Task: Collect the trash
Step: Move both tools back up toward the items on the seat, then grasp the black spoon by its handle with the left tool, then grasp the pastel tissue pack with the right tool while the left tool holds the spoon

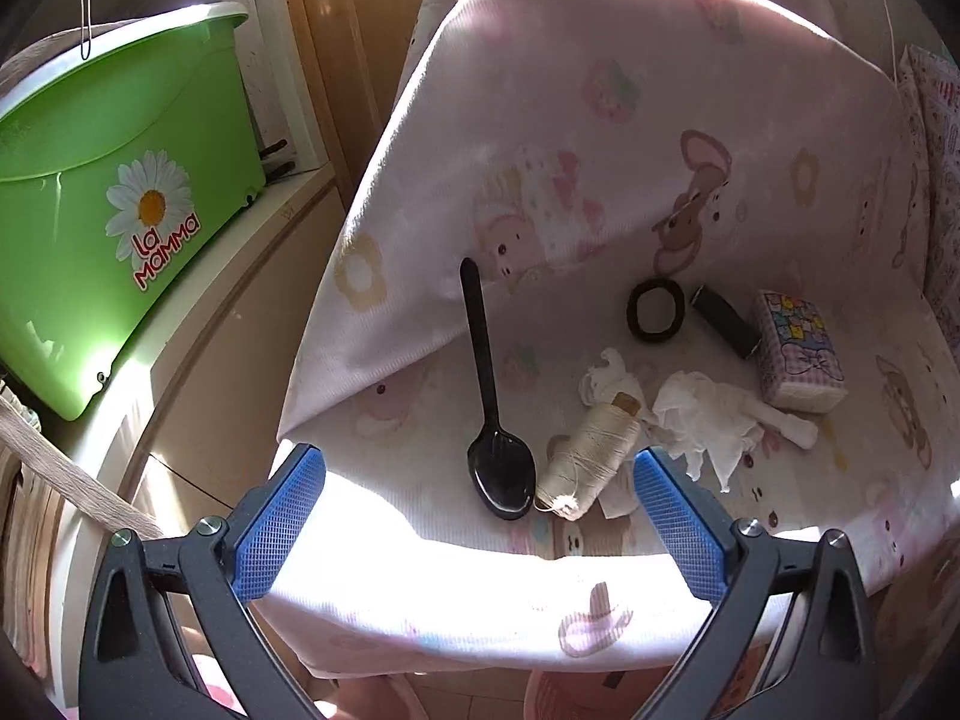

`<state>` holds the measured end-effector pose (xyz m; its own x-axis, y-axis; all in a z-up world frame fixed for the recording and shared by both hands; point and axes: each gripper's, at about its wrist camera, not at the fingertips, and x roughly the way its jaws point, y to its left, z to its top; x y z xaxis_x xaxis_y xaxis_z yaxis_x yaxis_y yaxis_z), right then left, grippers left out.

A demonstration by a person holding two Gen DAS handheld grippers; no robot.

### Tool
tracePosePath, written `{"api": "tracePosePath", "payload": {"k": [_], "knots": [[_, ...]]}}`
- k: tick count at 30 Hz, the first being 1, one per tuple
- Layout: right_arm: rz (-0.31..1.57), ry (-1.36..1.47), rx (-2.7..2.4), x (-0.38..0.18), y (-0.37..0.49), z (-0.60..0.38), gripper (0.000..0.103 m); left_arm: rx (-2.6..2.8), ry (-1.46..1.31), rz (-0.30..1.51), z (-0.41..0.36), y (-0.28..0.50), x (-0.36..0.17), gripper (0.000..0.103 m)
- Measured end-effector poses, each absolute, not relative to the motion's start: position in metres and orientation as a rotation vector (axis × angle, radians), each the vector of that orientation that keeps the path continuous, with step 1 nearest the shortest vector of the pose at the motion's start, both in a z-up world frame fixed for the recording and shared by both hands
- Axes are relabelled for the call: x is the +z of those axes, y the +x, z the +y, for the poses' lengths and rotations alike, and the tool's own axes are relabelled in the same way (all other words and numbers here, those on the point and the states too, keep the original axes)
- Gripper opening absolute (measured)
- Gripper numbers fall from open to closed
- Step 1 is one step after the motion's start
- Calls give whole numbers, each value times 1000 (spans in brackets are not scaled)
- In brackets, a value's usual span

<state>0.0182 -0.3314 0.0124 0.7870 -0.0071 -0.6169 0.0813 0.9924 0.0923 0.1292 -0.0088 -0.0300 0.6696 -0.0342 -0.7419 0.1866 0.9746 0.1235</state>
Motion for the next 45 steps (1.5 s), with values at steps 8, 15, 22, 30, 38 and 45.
{"api": "tracePosePath", "payload": {"k": [8,15,22,30,38,45], "knots": [[692,17,-51,2,28,-309,74,-129,94,833,-1,145,-38,89],[719,-17,-12,-6,29,-293,74,-172,-175,879,38,175,-30,63],[748,-46,-16,-18,34,-284,74,-125,-37,883,18,188,-36,53],[768,-32,-43,-27,37,-289,74,-161,-236,947,36,197,-46,5],[759,24,-43,-25,35,-294,74,-166,-201,825,32,167,-5,5],[740,49,-54,-26,42,-276,85,-174,-248,845,39,149,1,5]]}}
